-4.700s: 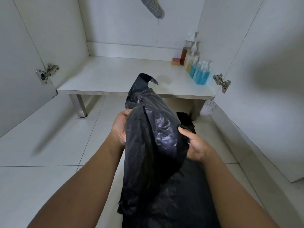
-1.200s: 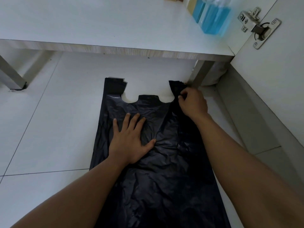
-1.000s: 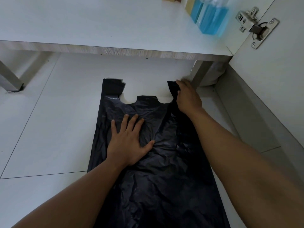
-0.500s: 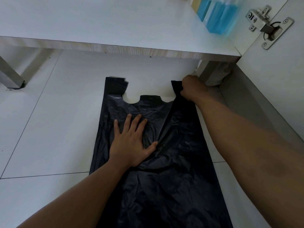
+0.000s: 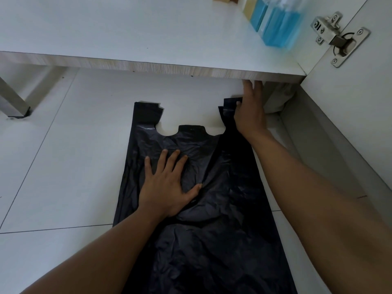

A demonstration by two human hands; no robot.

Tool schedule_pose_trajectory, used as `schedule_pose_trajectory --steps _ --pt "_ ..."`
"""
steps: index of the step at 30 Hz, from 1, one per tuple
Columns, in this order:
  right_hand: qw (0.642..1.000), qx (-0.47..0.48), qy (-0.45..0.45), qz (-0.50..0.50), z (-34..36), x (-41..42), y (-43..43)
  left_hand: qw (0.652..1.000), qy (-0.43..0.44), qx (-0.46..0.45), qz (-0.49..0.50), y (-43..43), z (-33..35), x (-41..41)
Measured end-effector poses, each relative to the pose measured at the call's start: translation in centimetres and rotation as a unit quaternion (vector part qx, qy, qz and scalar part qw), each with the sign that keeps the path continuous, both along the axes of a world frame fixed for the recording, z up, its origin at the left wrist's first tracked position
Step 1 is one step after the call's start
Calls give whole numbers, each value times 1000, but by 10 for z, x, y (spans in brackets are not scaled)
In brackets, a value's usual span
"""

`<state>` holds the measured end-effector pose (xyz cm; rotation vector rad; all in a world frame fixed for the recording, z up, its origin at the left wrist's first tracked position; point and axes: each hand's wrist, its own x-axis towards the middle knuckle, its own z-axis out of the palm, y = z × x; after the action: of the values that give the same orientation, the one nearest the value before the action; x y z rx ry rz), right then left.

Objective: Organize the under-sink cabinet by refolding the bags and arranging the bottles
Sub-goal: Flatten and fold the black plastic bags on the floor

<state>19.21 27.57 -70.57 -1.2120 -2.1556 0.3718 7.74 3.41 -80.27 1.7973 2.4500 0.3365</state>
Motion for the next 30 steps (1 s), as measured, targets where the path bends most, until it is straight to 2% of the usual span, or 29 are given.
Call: schedule_pose_trajectory --steps 2,4,6,8,9,12,13,15,18,20,22,25,27,29,30 --pt "999 33 32 -8 -8 4 -8 1000 2 -2 -1 0 -1 0" --pt "998 58 -1 7 -23 7 -15 1000 1 -2 0 0 -1 0" --pt "991 43 -126 17 -40 11 -21 1000 2 -2 1 1 -2 0" --pt "965 -22 -260 27 -56 14 -26 1000 5 -2 1 1 -2 0" --pt "956 -51 -289 27 -62 16 -25 1000 5 -1 1 1 -2 0" --pt "961 -121 -247 12 -65 25 -19 1000 1 5 -1 0 -3 0" --pt "970 -116 -213 9 -62 27 -22 1000 1 5 -1 0 -3 -1" --pt "984 -42 -174 17 -53 28 -44 1000 0 0 -1 0 -3 -1" --pt "969 32 -218 111 -58 36 -110 1000 3 -9 0 0 -4 -1" --pt "952 34 -253 167 -74 51 -145 1000 8 -19 0 0 -3 -1" --pt "957 -3 -252 143 -85 71 -144 1000 6 -29 0 0 -2 0" --pt "953 -85 -291 24 -84 100 -110 999 -6 -38 0 -1 0 0" --pt "956 -90 -278 -20 -70 112 -106 998 0 -56 0 -1 1 1" --pt "974 -46 -223 15 -53 111 -132 997 2 -83 1 1 4 0" --pt "973 -34 -224 52 -47 109 -154 995 -11 -96 1 4 7 -1"
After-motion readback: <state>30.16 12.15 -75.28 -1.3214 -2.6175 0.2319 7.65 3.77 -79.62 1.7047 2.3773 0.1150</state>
